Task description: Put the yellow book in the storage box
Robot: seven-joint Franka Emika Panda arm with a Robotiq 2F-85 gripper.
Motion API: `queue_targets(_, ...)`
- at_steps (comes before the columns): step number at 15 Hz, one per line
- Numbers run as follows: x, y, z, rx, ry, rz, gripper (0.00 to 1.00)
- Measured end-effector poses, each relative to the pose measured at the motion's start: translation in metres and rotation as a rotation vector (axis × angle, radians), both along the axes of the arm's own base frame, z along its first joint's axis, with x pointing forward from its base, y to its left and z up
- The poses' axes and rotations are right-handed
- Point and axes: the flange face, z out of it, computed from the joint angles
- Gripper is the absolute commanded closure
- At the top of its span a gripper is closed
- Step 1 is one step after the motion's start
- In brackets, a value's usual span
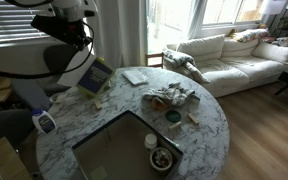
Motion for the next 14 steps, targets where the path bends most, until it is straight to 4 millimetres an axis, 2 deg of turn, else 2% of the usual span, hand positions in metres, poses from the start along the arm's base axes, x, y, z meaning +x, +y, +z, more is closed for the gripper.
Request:
queue_targets(2,0.003,0.006,0.018,-0.012,-0.035,0.016,0.99)
queue_targets(7,0.005,0.004,0.012,-0.01,-0.021,0.012,1.0)
queue_targets(9,0.006,0.007,0.015,-0.013,-0.032,0.024,1.0)
queue_targets(14,0.015,0.03,0.058,-0.021,-0.159,0.141,1.0)
